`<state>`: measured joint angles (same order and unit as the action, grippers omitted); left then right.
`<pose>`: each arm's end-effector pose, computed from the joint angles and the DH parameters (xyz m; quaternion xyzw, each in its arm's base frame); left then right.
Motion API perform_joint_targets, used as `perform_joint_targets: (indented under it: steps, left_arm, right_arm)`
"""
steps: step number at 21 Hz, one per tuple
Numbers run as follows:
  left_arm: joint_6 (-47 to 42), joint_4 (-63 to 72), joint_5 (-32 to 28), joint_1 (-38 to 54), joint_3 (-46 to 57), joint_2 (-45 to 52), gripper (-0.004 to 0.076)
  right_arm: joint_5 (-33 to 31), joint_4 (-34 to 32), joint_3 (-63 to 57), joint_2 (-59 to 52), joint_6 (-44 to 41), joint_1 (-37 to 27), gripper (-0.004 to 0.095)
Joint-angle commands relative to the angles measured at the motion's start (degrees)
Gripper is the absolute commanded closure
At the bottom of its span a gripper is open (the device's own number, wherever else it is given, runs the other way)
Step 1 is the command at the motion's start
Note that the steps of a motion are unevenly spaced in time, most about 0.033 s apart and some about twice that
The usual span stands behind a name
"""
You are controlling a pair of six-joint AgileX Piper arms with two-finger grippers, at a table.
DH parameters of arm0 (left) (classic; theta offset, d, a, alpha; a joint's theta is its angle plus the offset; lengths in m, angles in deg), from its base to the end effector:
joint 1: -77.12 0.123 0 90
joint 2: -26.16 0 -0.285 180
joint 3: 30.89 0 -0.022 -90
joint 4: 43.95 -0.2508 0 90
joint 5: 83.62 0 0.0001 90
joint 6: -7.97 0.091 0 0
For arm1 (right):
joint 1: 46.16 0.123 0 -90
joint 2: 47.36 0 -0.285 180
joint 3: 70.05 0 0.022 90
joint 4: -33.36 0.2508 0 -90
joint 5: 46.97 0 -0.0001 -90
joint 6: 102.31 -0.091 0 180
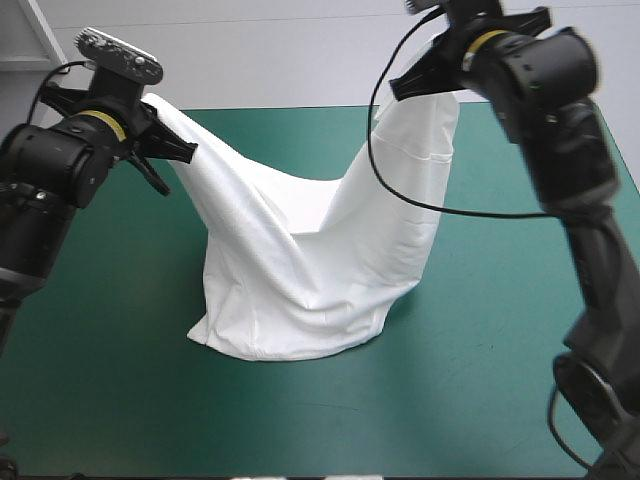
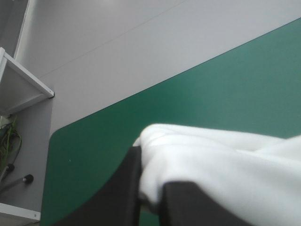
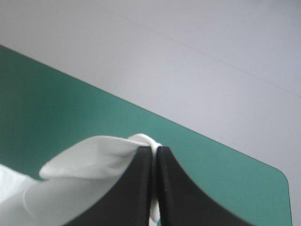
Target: Fold the cloth
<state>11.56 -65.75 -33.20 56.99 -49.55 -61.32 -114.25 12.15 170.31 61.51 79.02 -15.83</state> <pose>0.2821 -0.0756 0.4790 0.2037 0.8228 0.1133 0.5183 0.3119 0.1473 0.5399 -0.1982 0.8092 -0.0450 0.5512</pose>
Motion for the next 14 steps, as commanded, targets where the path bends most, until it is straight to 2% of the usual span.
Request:
perform_joint_targets:
  steps: [1, 6, 9, 12, 13, 14]
  left_arm:
    - [-4.99, -1.12, -11.69, 3.55, 4.49, -0.99, 0.0704]
    - [-9.26, -0.88, -20.99, 10.45, 10.38, -9.18, 0.0704]
    - [-9.26, -1.79, -22.98, 11.26, 10.61, -14.96, 0.0704]
    - [-9.26, -4.07, -29.78, 11.26, 10.61, -18.87, 0.0704]
    - [-9.4, -4.2, -34.52, 11.26, 10.61, -20.78, 0.0697]
    - [-9.54, -4.02, -35.92, 11.26, 10.61, -21.69, 0.0684]
  right_arm:
    - [7.48, -6.13, 1.03, 5.73, -0.71, -0.87, 0.0922]
    - [14.2, -15.69, 1.15, 20.84, -9.28, -4.44, 0.0922]
    - [21.2, -15.57, 1.15, 27.24, -12.23, -7.47, 0.0921]
    - [25.66, -11.33, 1.15, 28.78, -14.96, -9.83, 0.0909]
    - [27.95, -5.82, 1.15, 28.78, -14.44, -11.46, 0.0829]
    - [28.91, -3.51, 1.15, 28.78, -14.33, -12.11, 0.0774]
